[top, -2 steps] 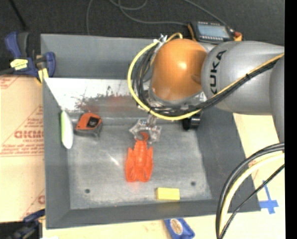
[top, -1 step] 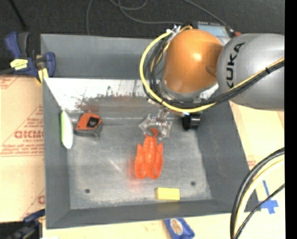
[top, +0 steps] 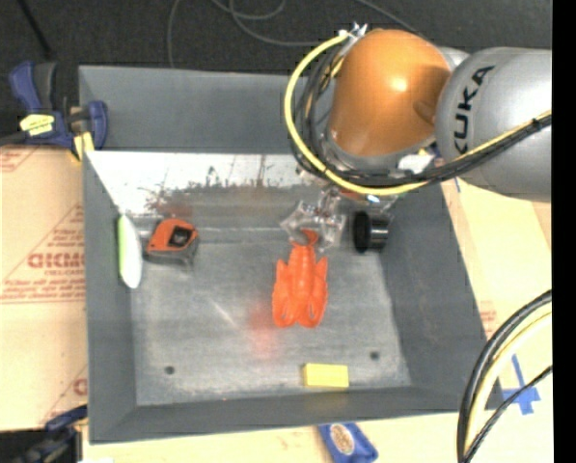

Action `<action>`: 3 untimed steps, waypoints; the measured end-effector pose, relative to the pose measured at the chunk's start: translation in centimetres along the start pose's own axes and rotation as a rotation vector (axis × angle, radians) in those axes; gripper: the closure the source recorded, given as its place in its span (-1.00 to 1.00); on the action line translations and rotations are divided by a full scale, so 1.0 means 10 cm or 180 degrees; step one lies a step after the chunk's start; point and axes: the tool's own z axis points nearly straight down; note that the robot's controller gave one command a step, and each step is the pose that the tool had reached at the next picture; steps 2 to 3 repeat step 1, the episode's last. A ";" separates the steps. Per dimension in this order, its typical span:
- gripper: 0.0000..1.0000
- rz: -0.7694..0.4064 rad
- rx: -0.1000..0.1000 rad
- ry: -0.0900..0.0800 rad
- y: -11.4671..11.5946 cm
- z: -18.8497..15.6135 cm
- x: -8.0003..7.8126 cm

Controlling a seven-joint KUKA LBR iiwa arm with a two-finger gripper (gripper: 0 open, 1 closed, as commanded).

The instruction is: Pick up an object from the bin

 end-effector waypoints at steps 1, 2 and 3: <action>1.00 0.0000 -0.0035 0.0016 0.19 -0.47 0.05; 1.00 0.0000 -0.0035 0.0016 0.19 -0.47 0.05; 1.00 0.0000 -0.0035 0.0016 0.19 -0.47 0.05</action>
Offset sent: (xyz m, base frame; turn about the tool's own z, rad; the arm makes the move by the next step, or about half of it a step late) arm -0.0229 0.0262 0.1189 -0.0168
